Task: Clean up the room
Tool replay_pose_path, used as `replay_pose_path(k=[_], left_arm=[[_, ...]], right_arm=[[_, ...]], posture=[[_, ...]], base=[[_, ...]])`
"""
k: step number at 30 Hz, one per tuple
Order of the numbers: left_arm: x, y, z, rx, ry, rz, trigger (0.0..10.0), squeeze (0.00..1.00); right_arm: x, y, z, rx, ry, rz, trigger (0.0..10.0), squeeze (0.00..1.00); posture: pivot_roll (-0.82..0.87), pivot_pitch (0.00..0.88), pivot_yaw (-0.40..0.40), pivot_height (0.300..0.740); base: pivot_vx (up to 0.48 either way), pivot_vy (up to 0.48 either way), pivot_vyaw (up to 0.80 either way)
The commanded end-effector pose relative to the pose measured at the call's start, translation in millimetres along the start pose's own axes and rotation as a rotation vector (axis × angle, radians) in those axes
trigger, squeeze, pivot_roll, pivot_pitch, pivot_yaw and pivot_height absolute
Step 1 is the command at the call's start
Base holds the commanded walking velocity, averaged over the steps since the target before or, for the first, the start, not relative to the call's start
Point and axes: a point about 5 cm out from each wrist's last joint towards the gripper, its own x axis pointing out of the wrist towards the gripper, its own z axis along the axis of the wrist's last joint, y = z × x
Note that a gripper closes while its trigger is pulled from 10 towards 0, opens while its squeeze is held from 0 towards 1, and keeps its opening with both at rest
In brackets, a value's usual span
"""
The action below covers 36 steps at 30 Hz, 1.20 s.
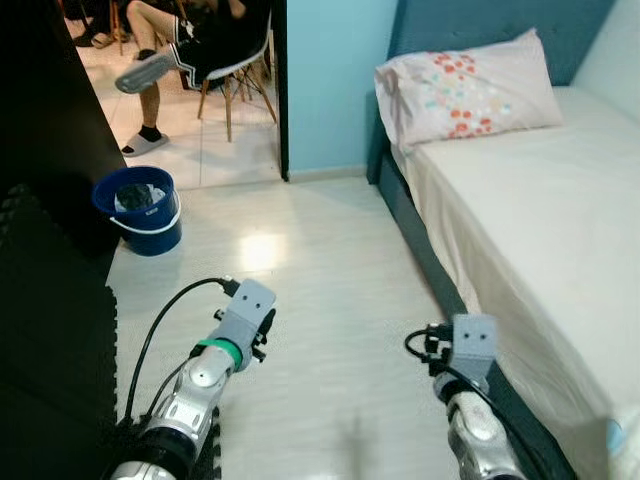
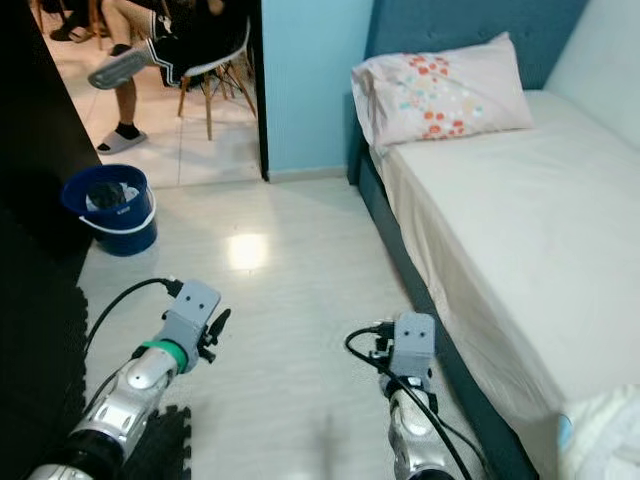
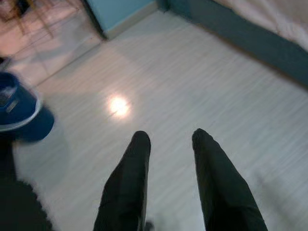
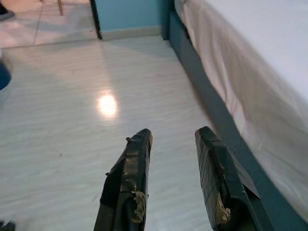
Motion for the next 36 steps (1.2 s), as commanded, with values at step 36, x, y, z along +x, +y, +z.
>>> replay_pose_path(k=[36], left_arm=[[4.9, 9.5, 3, -0.152, 0.044, 0.053, 10.0, 0.00]], right_arm=[[-4.0, -5.1, -4, 0.014, 0.011, -0.025, 10.0, 0.00]], posture=[[0.02, 0.033, 0.077, 0.740]], base=[[0.000, 0.000, -0.67]])
